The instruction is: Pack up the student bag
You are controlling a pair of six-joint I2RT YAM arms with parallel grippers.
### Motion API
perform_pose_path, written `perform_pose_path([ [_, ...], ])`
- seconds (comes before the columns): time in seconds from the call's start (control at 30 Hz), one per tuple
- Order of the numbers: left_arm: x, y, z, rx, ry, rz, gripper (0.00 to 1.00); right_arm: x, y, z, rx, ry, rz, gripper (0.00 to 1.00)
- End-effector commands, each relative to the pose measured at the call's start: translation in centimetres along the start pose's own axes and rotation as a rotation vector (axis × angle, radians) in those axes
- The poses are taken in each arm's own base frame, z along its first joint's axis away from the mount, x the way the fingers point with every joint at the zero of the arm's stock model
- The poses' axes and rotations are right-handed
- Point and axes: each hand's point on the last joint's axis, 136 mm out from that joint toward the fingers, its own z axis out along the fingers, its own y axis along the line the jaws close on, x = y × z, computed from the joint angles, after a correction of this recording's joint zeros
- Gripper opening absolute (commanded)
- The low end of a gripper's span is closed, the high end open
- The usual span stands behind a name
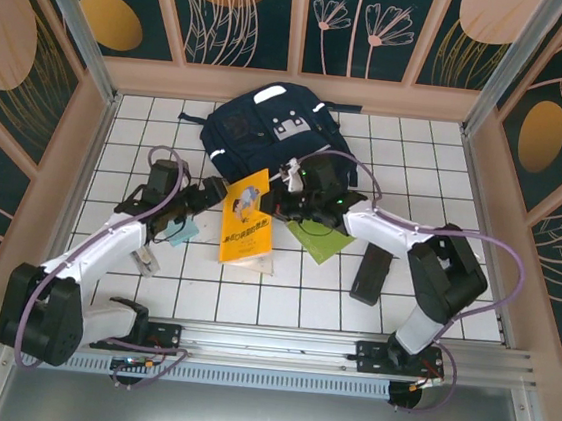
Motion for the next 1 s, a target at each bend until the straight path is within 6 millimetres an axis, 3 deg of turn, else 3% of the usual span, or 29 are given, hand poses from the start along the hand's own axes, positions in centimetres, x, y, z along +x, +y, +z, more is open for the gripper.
perform_pose_path([
  [0.0, -2.0, -4.6, -1.3, 0.213, -0.067, -0.056, 0.99, -3.7, 7.5, -4.0, -0.218, -0.103, -0.151, 0.00],
  [0.1, -2.0, -6.8, -1.9, 0.362, -0.060, -0.123, 0.99, -4.7, 8.8, -5.5, -0.278, -0.131, -0.167, 0.00],
  [0.23, -1.0, -7.5, -1.6, 0.461, -0.009, -0.202, 0.98, -4.9, 10.4, -6.4, -0.370, -0.136, -0.182, 0.00],
  [0.43, -0.2, -9.5, -1.9, 0.555, 0.026, -0.216, 0.87, -5.1, 9.9, -6.0, -0.421, -0.151, -0.151, 0.00],
  [0.73, -0.1, -11.6, -2.7, 0.633, 0.042, -0.197, 0.53, -5.6, 7.2, -4.1, -0.396, -0.135, -0.090, 0.00],
  [0.9, -0.6, -11.9, -3.0, 0.624, 0.021, -0.184, 0.28, -6.2, 5.1, -3.7, -0.331, -0.151, -0.072, 0.00],
  [0.97, -1.0, -11.7, -2.8, 0.596, 0.004, -0.177, 0.13, -6.5, 4.4, -3.6, -0.300, -0.163, -0.069, 0.00],
])
